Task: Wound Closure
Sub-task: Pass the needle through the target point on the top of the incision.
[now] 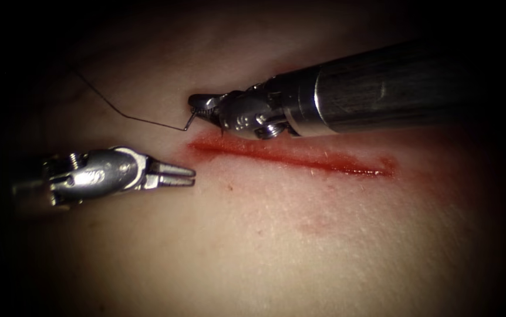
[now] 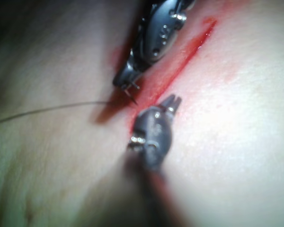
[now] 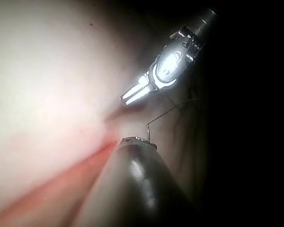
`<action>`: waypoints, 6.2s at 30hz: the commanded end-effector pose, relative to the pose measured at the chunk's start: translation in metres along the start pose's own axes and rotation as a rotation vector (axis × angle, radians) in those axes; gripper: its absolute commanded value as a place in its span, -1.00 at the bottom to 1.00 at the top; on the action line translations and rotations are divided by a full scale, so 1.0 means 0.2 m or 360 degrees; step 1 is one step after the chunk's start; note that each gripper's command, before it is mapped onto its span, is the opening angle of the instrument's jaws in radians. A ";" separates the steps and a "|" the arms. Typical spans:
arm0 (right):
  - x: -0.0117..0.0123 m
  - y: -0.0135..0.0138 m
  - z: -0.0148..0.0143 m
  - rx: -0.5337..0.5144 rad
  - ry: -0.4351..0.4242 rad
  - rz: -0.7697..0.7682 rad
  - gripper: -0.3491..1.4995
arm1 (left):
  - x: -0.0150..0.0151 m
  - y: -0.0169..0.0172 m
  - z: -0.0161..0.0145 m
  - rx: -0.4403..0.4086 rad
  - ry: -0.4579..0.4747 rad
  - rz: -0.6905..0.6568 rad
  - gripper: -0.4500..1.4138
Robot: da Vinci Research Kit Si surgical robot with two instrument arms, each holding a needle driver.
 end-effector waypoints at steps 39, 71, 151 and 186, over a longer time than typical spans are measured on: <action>-0.006 -0.010 0.010 -0.0026 -0.0010 -0.0016 -1.00 | -0.002 0.000 0.004 -0.0005 -0.0002 0.0000 -0.89; 0.003 -0.036 0.015 0.0058 0.0038 0.0122 -1.00 | 0.000 0.000 0.004 -0.0012 -0.0003 0.0006 -0.89; -0.005 -0.028 0.009 0.0040 0.0072 0.0343 -1.00 | -0.068 -0.012 0.052 0.0484 -0.0171 -0.0068 -0.89; -0.023 -0.029 0.016 0.0151 0.0166 0.0733 -1.00 | -0.099 -0.013 0.062 0.0418 -0.0228 -0.0136 -0.89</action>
